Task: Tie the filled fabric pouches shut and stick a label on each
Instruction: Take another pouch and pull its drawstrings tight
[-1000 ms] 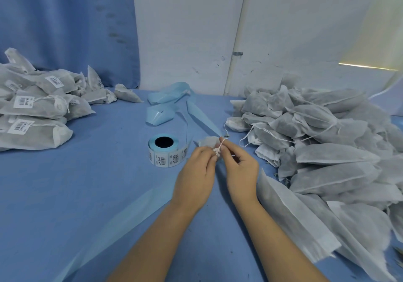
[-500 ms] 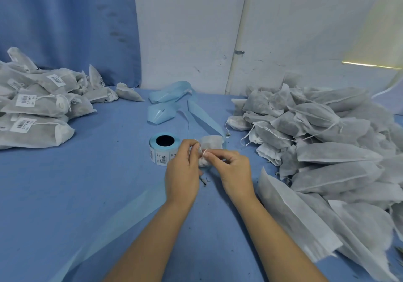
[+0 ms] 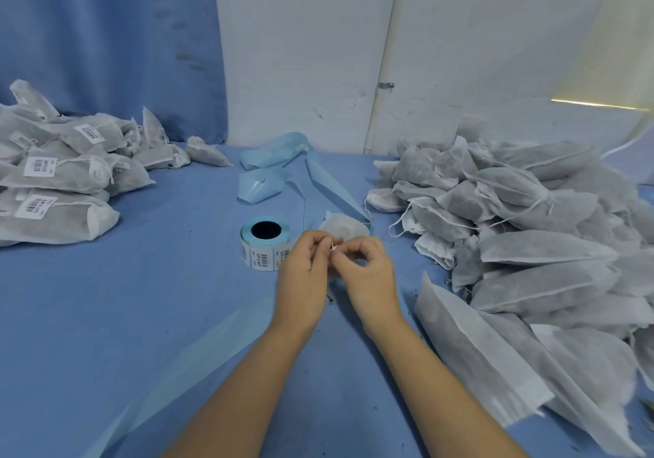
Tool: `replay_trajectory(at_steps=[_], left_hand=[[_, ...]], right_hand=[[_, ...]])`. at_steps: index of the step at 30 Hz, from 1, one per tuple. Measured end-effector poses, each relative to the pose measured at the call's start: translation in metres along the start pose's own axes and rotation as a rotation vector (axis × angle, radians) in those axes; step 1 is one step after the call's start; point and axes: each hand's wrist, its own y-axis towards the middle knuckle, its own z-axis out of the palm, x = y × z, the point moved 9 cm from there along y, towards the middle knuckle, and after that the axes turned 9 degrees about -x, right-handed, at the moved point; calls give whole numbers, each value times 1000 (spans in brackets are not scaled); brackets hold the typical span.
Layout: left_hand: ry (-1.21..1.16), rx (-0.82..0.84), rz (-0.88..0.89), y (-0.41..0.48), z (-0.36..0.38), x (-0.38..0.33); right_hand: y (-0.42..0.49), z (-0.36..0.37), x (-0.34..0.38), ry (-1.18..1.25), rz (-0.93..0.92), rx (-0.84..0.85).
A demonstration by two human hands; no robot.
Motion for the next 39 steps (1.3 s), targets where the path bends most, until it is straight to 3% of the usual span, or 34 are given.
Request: replay_trajectory(at_steps=[6, 15, 23, 39], left_hand=[[103, 18, 85, 2, 1, -4], [82, 11, 50, 4, -2, -1], [172, 35, 83, 5, 1, -4], [113, 58, 10, 6, -1, -1]], right_hand=[[-3, 14, -14, 440, 368, 182], [-8, 23, -18, 725, 549, 253], [-8, 21, -17, 709, 555, 240], [-8, 21, -12, 834, 583, 287]])
